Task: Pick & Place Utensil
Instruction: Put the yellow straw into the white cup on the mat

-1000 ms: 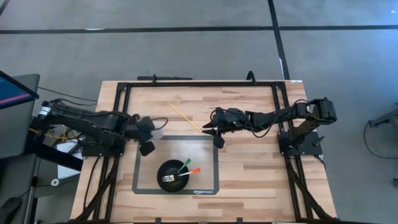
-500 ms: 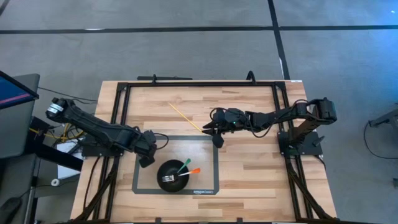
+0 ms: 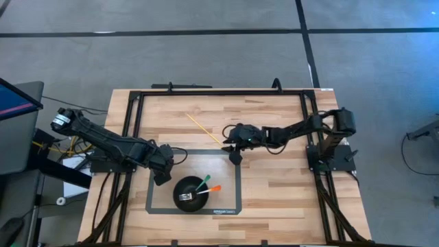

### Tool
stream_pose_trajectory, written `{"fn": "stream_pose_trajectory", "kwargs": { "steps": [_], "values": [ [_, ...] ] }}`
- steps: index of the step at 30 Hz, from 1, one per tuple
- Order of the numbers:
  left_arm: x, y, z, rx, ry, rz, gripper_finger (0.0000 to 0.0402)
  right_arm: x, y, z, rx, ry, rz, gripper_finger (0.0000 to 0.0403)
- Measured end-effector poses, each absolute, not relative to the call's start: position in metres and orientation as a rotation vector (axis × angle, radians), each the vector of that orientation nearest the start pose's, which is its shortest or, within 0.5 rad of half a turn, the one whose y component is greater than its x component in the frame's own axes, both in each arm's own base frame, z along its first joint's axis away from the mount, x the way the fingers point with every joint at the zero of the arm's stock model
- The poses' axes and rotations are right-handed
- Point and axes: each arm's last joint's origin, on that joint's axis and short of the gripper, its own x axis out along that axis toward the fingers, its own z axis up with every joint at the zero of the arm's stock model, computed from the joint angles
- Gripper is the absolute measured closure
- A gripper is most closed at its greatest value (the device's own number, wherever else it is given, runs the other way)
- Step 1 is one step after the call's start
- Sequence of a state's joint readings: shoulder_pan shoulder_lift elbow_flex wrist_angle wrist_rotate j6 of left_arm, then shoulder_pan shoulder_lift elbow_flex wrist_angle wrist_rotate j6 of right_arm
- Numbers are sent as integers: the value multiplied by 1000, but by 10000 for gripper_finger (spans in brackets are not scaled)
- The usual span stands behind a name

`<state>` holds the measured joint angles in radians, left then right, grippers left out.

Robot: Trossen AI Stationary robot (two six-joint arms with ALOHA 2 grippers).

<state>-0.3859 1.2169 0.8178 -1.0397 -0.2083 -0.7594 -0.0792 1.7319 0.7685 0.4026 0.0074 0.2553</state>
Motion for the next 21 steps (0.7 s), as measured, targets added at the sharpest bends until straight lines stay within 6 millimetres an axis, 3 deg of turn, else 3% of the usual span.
{"fn": "stream_pose_trajectory", "kwargs": {
  "steps": [5, 10, 17, 21],
  "values": [
    [186, -69, 237, -233, 1259, 328, 277, 365, -30, 132, 156, 569, -156, 218],
    [186, -69, 260, -269, 1156, 297, 283, 389, -36, 113, -10, 667, -341, 210],
    [173, -62, 277, -277, 1032, 313, 291, 404, -46, 94, 8, 745, -421, 233],
    [168, -59, 284, -284, 977, 323, 291, 403, -51, 83, 81, 773, -433, 274]
  ]
}}
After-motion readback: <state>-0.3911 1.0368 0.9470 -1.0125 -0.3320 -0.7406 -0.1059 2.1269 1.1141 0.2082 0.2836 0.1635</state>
